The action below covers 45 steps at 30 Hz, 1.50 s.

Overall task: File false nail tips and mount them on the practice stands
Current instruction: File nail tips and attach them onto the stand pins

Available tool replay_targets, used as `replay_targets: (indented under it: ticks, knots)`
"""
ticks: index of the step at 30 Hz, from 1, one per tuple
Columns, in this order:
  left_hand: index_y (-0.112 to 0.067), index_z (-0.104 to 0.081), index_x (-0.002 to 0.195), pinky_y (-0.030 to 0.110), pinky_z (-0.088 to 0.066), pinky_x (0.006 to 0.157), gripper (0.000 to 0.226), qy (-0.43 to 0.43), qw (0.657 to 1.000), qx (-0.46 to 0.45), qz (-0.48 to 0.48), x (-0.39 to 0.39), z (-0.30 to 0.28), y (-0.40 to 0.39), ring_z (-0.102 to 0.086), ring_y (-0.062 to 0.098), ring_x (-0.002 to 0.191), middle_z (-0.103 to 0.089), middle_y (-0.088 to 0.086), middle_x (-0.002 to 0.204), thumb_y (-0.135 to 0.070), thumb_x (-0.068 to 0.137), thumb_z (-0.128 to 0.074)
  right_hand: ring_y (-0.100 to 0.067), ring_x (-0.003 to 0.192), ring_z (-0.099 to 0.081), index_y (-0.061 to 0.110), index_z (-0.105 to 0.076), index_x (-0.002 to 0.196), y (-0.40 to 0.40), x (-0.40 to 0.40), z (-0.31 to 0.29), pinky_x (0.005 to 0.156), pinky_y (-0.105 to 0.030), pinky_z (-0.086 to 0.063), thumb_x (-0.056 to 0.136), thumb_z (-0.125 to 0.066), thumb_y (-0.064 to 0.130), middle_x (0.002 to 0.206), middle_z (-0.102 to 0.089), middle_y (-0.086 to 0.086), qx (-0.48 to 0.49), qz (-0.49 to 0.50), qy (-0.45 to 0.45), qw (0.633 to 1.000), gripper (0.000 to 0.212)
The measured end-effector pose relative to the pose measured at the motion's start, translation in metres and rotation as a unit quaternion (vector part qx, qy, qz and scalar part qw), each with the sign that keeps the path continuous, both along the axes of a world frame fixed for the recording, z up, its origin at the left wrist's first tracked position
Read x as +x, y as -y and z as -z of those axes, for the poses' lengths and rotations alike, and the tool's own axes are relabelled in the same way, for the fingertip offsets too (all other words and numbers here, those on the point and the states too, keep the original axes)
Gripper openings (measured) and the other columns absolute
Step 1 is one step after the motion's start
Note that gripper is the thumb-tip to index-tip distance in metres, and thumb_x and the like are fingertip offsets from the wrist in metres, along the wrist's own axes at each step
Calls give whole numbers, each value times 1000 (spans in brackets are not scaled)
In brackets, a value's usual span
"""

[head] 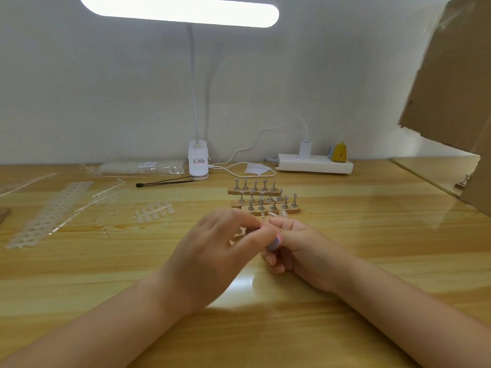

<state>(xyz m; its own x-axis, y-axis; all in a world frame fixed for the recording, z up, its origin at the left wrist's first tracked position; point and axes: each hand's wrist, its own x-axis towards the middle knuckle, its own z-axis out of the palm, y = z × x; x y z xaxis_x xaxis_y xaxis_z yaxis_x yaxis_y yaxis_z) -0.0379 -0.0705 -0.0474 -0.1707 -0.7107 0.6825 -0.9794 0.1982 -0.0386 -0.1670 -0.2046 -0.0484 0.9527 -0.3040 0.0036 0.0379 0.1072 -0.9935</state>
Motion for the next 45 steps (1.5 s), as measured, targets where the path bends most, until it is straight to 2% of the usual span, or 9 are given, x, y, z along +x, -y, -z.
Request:
replay_targets:
  ticks: [4, 10, 14, 19, 23, 28, 33, 39, 45]
  knots:
    - [-30, -64, 101, 25, -43, 74, 20, -153, 983, -1, -106, 11, -11, 2, -61, 16, 88, -63, -11, 90, -41, 93, -49, -9, 54, -45, 15, -54, 75, 2, 0, -1, 47, -19, -36, 88, -55, 29, 64, -43, 3, 50, 7, 9, 999, 20]
    - [-18, -51, 113, 32, -48, 73, 41, 44, 997, -56, 11, 0, 0, 3, -61, 23, 74, -66, 9, 86, -8, 82, -74, -7, 52, -46, 16, -65, 81, 1, 2, 3, 46, -19, -39, 95, -53, 23, 62, -49, 5, 11, 11, 2, 1000, 19]
    - [-24, -54, 114, 37, -51, 77, 26, -55, 996, -9, -75, 13, -10, 1, -60, 22, 83, -65, 4, 93, -41, 99, -41, -8, 51, -44, 15, -54, 71, 0, 2, 1, 46, -19, -38, 87, -54, 34, 59, -43, 5, 26, 22, 0, 999, 24]
    - [-20, -51, 114, 37, -52, 71, 28, 10, 996, -57, 63, -2, 1, 3, -64, 26, 79, -66, 10, 95, -13, 89, -62, -8, 52, -45, 8, -62, 102, -1, 3, 3, 47, -19, -40, 93, -56, 22, 63, -48, 2, -9, 24, -12, 1000, 19]
    - [-27, -52, 116, 42, -52, 78, 32, -93, 995, 16, -43, 9, -7, 2, -60, 21, 90, -64, 4, 102, -47, 99, -34, -9, 51, -44, 13, -54, 76, -2, 2, 0, 45, -20, -38, 85, -55, 34, 61, -41, 2, 29, 32, 0, 999, 23]
    - [-20, -51, 115, 40, -53, 71, 28, -4, 996, -64, 64, -1, 1, 4, -64, 27, 82, -65, 10, 97, -12, 89, -60, -8, 52, -46, 4, -62, 108, -2, 2, 3, 48, -20, -40, 95, -54, 23, 65, -47, 1, -8, 31, -19, 999, 24]
    - [-23, -45, 118, 43, -54, 64, 27, -38, 999, -35, -10, 12, -4, 3, -62, 28, 79, -63, 12, 94, -19, 91, -49, -9, 50, -43, 14, -50, 72, -4, 2, -1, 45, -20, -38, 86, -53, 35, 59, -40, 3, 21, 43, -2, 999, 26]
    - [-19, -49, 120, 40, -54, 70, 25, -46, 995, -44, 71, -1, 1, 7, -64, 25, 87, -64, 11, 102, -15, 95, -51, -7, 52, -46, 7, -63, 106, -3, 2, 3, 47, -19, -41, 95, -53, 26, 62, -48, 2, -22, 40, -7, 999, 24]
    - [-17, -48, 118, 26, -52, 78, 21, -115, 988, -72, 70, 3, 0, 7, -61, 15, 90, -63, 7, 103, -26, 99, -44, -6, 51, -45, 27, -69, 82, -6, 5, 2, 45, -19, -40, 95, -50, 34, 65, -55, 7, -12, 57, 26, 998, 24]
